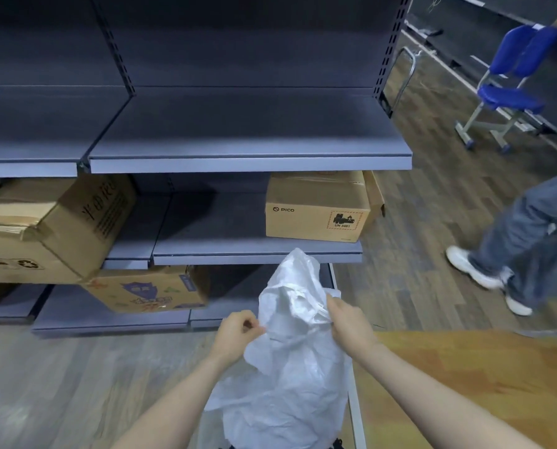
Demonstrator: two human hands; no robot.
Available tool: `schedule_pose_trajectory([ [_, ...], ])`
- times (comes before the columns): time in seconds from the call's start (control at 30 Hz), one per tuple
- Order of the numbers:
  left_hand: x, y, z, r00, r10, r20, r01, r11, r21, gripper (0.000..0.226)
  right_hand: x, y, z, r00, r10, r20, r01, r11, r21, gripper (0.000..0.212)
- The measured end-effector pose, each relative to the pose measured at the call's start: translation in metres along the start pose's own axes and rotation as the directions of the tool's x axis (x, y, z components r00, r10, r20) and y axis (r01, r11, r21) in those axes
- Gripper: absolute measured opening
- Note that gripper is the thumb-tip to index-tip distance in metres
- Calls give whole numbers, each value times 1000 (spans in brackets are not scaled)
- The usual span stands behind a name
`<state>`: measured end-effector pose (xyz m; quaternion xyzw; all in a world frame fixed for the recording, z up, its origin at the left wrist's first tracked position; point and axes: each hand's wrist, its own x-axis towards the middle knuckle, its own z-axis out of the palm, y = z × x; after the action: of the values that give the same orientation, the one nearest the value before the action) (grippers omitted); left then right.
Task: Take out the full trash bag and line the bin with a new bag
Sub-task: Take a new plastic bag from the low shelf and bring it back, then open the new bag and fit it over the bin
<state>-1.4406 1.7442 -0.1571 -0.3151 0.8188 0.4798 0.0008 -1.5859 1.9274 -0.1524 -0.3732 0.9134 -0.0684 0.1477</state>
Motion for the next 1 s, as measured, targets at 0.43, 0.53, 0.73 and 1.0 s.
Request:
schedule_pose_trajectory([
  [0.43, 4, -21, -34, 936, -43, -350, 175, 919, 354, 16, -13, 52, 1, 989, 151, 8, -147, 973, -176, 112],
  [0.53, 7, -7, -13, 973, 108, -203, -17, 914, 406, 18, -12, 19, 2, 951, -270, -150, 240, 951, -194, 117],
  [0.73, 4, 30, 13, 723, 630, 284, -625, 421, 658, 44, 8, -40, 3, 881, -425, -206, 350, 880, -321, 99],
  [1.0, -3, 26, -9, 675, 717, 174, -535, 313, 785, 53, 48, -24, -20, 957, -226, -179, 169, 943, -287, 45],
])
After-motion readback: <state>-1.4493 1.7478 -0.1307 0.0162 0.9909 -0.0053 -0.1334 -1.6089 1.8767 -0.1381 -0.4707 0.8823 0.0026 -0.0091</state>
